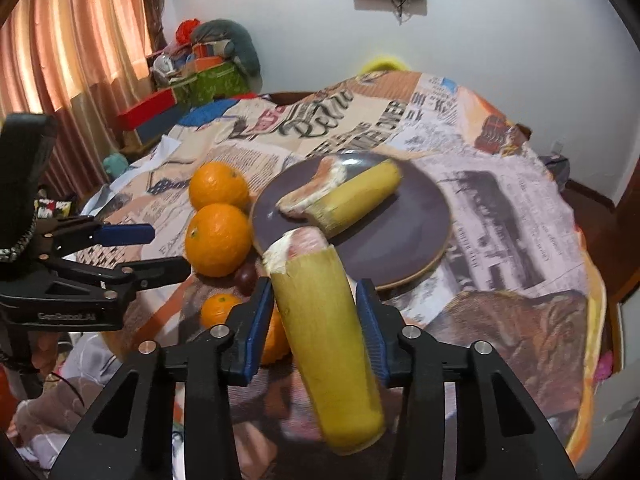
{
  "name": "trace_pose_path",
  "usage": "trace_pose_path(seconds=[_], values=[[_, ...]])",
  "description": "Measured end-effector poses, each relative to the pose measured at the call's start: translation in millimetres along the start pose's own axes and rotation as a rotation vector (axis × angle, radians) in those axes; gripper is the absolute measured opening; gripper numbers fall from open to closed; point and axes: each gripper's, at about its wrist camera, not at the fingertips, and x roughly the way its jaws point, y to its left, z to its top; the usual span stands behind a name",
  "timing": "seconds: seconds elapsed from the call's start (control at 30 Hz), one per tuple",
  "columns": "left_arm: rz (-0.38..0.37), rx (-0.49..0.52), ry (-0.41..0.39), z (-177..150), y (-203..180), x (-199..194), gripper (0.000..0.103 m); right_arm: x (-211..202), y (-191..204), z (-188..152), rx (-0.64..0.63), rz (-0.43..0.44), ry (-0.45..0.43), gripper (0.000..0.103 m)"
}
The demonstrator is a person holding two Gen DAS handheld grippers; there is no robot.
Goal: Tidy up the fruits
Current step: 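Lift the yellow sugarcane with the right gripper while the left approaches the large orange, then grasp the large orange with the left gripper while the right carries sugarcane over the plate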
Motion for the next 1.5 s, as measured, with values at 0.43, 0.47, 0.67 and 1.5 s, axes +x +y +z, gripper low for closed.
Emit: trace_pose_path(seconds=[0.43,0.47,0.67,1.5], values=[[0.017,0.008,0.03,14.2,-6.9,28.6,0.069,-10.8,-34.2,1.4,0.13,0.036,-0.039,0.034],[0.013,0.006,0.032,15.3,-6.7,31.5,0.069,-11.4,-34.4,1.2,0.127,0.034,-0.042,0.034],[0.015,0.008,0.043,19.4,-7.9,46.1,0.069,-15.6,-35.3,-0.8,0.127,0.034,-0.051,0.034],[-0.027,-0.019,-0.002,16.6,-8.8,14.1,0.064,-51.0,-41.0,11.2,0.138,-0.01,-0.13,0.034]])
